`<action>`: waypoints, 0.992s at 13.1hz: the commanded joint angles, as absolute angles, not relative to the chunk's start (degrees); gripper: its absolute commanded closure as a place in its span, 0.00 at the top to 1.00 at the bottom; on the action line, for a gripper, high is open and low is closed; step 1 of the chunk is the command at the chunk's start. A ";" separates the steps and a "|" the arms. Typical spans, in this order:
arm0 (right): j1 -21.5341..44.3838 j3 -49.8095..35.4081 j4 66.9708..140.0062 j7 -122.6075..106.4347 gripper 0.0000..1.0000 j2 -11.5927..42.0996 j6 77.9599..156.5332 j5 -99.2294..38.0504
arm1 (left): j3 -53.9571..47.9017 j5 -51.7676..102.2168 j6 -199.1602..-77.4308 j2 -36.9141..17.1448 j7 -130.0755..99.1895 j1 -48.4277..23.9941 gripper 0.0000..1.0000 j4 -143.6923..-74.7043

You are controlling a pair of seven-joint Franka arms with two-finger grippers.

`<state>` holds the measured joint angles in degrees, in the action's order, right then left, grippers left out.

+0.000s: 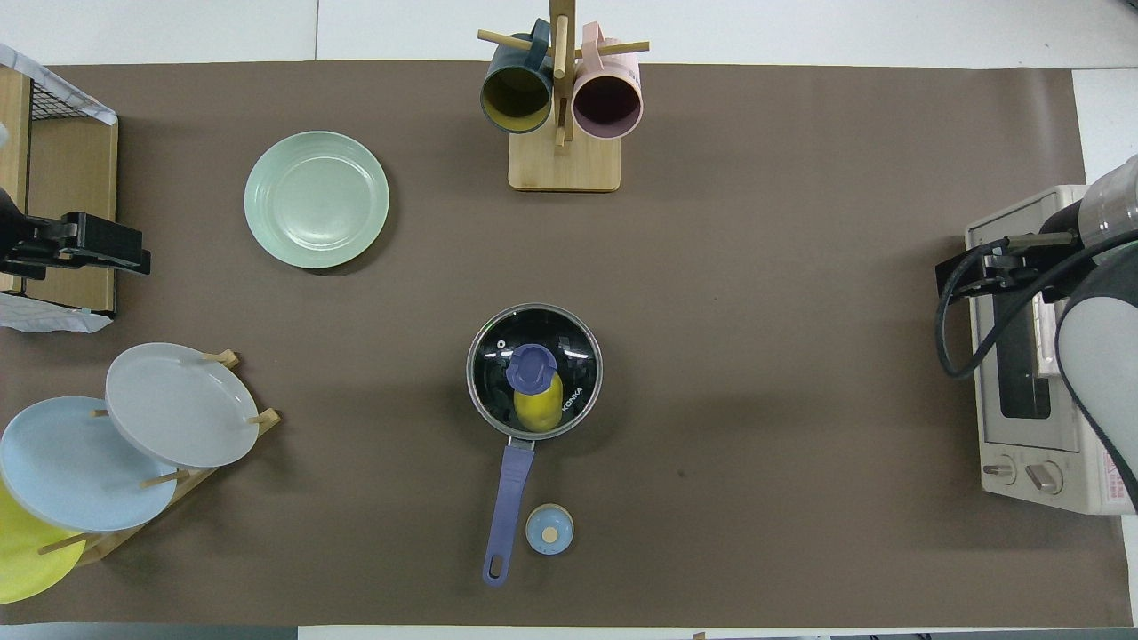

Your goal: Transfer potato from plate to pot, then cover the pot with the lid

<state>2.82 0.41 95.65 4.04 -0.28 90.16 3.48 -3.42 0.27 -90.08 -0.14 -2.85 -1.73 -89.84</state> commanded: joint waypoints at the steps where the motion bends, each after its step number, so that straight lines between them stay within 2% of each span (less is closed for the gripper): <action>1: 2.11 0.52 95.19 2.81 1.00 -0.79 89.82 3.16 | -4.22 -0.88 -89.65 0.79 -2.81 -0.88 1.00 -90.70; 13: -0.79 0.27 95.10 1.76 1.00 -0.97 89.12 2.55 | -4.22 -0.88 -89.65 0.79 -2.81 -0.88 1.00 -90.70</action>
